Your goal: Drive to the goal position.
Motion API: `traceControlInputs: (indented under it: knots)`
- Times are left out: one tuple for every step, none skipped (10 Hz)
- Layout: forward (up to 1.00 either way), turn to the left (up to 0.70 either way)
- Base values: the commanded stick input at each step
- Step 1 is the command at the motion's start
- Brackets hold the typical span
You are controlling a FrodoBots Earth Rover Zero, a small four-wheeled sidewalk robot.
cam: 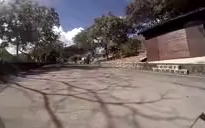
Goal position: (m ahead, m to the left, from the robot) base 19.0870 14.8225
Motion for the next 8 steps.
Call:
traceControlInputs:
  knots:
    - [0.0,0.1]
    - [0.0,0.3]
    - [0.0,0.45]
    - [0.0,0.45]
    - [0.0,0.45]
    - [0.0,0.45]
    - [0.0,0.45]
    - [0.0,0.0]
